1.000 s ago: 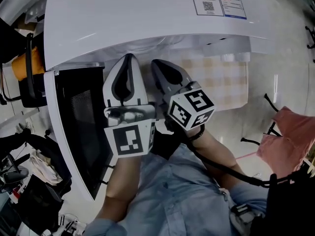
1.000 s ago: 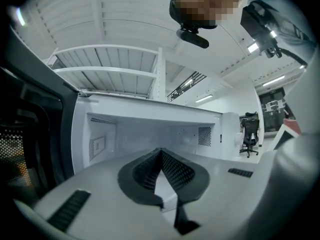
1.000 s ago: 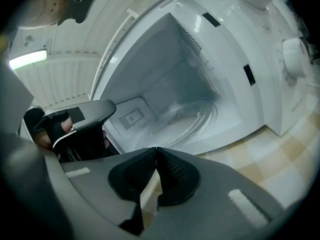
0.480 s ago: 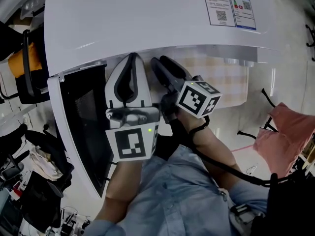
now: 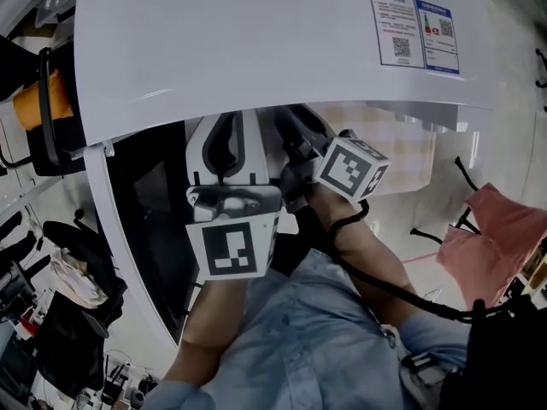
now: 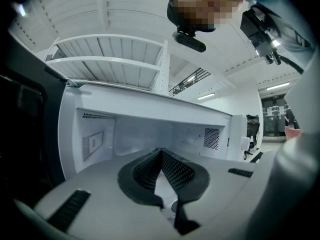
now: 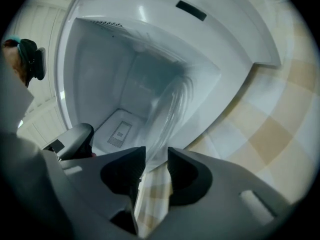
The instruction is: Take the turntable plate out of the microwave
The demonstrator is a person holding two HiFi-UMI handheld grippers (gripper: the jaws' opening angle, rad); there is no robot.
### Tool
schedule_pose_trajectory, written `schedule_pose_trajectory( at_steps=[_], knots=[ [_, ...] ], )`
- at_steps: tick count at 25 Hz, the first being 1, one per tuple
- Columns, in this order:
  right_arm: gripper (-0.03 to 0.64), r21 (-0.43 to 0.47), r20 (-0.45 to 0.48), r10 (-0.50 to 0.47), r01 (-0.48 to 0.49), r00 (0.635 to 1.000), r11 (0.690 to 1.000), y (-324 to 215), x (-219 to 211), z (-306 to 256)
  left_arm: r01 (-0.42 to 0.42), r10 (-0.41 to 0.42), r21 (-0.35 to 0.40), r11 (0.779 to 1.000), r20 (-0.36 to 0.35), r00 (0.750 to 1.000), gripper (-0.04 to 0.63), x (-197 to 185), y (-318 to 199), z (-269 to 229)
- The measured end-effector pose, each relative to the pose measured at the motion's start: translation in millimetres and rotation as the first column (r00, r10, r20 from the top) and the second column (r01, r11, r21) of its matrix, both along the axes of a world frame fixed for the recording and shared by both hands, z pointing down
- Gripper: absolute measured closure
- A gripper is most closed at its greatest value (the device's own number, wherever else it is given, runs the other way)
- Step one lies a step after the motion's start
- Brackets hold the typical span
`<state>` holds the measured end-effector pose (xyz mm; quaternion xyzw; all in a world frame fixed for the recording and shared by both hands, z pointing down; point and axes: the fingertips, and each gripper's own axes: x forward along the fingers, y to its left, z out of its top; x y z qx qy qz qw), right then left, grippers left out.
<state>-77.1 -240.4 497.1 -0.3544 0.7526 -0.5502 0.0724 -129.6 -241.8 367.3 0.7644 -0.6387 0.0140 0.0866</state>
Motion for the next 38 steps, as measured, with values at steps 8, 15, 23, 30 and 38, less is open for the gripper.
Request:
schedule_pose_trajectory(
  at_steps=[8, 15, 23, 30, 38],
  knots=[
    [0.543, 0.021, 0.017, 0.02, -0.02, 1.0, 1.0, 2.1, 10.9, -6.4, 0.013, -0.013, -0.013, 1.0, 0.001, 1.0, 0.588, 1.5, 6.2, 0.5],
    [0.549, -0.006, 0.038, 0.035, -0.035, 0.999, 0.999, 31.3, 18.4, -3.0, 0.018, -0.018, -0.008, 1.0, 0.005, 1.0, 0.588, 5.2, 13.0, -3.3],
    [0.546, -0.013, 0.046, 0.042, -0.041, 0.998, 0.999, 40.9, 20.5, -2.8, -0.005, 0.005, -0.019, 1.0, -0.007, 1.0, 0.588, 11.8, 18.4, -3.3],
    [0.471, 0.005, 0.08, 0.069, -0.069, 0.994, 0.998, 18.0, 14.4, -4.4, -0.01, 0.01, -0.006, 1.0, -0.011, 1.0, 0.588, 4.3, 6.7, -4.6],
    [0.518, -0.006, 0.105, 0.092, -0.092, 0.99, 0.996, -2.0, 12.3, 0.3, -0.002, 0.002, 0.006, 1.0, -0.011, 1.0, 0.588, -8.4, -4.0, -3.4]
  ],
)
